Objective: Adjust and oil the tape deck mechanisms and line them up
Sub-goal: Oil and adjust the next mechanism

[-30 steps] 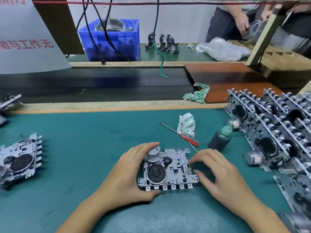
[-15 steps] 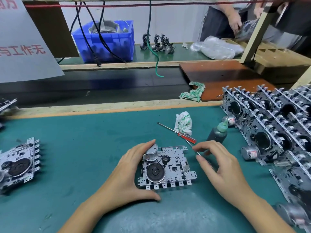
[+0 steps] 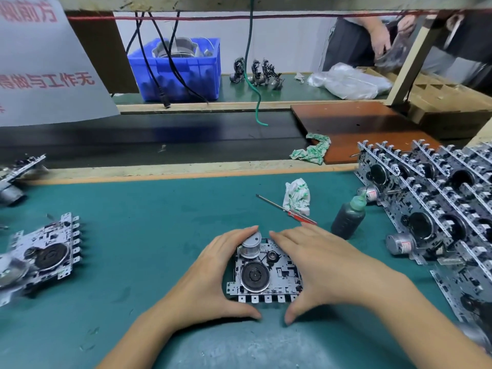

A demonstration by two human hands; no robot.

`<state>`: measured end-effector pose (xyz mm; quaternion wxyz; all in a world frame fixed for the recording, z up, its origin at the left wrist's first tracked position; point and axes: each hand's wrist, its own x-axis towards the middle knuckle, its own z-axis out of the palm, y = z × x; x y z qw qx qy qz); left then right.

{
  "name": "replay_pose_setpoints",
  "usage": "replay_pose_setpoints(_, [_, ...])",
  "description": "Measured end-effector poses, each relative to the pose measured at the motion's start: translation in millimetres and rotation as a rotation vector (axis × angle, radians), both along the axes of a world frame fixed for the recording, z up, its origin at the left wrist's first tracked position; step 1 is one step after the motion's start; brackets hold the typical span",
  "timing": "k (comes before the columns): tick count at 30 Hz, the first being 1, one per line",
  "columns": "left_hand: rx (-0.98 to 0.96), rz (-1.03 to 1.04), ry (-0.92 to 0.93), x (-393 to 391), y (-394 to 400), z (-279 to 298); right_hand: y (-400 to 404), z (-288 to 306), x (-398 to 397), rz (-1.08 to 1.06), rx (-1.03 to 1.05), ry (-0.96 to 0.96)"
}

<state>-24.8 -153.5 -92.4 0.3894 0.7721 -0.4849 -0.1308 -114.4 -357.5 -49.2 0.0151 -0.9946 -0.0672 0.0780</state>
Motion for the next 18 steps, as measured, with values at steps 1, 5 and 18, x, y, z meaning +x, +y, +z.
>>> replay_pose_setpoints(1, [0.001, 0.006, -0.004, -0.1, -1.4, -0.5, 2.3, -0.8, -0.3, -0.011, 0.004, -0.013])
replay_pose_setpoints(5, [-0.023, 0.066, 0.047, -2.9, -1.2, -1.2, 3.7, 1.1, 0.7, -0.020, -0.008, -0.078])
replay_pose_setpoints(18, [-0.407, -0.163, 1.605, -19.1, -31.2, 11.1, 21.8, -15.6, -16.6, -0.039, 1.893, 0.524])
